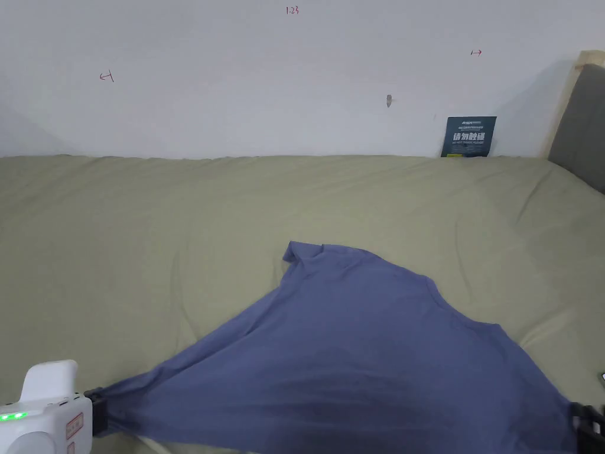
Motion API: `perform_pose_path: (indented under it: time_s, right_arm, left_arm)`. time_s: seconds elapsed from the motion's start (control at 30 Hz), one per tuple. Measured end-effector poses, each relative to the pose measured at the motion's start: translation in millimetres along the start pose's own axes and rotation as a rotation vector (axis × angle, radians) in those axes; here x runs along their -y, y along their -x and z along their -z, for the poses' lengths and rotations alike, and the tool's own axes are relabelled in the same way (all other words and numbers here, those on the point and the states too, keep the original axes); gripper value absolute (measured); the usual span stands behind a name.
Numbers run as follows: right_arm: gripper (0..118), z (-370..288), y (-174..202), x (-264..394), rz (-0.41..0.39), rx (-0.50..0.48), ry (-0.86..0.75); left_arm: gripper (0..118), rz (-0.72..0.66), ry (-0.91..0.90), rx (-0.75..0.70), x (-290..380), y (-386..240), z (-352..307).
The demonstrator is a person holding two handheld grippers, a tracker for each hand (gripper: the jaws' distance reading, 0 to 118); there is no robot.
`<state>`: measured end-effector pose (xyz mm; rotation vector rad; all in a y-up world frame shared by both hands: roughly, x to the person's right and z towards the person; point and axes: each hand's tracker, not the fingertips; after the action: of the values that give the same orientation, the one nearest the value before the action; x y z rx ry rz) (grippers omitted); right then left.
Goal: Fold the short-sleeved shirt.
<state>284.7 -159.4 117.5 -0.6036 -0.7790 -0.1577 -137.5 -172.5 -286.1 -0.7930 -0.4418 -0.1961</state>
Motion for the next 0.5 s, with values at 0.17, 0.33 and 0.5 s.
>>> perform_pose_path:
  time_s: [0.17,0.33,0.5]
  right_arm:
    - [1,-24.3,40.0,-7.2,0.012,-0.045,-0.070]
    - [1,-9.7,37.8,5.4,0.041,-0.073,-0.056]
    - [1,-8.4,44.7,15.3,0.037,-0.095,-0.047]
  left_arm:
    - [0,0.002,-0.016,-0.005,2.5,-1.3,0.0]
    - [0,-0.012,-0.007,-0.013,5.1,2.9,3.3]
    - [117,0.001,0.016,-0.024,11.2,8.5,4.7]
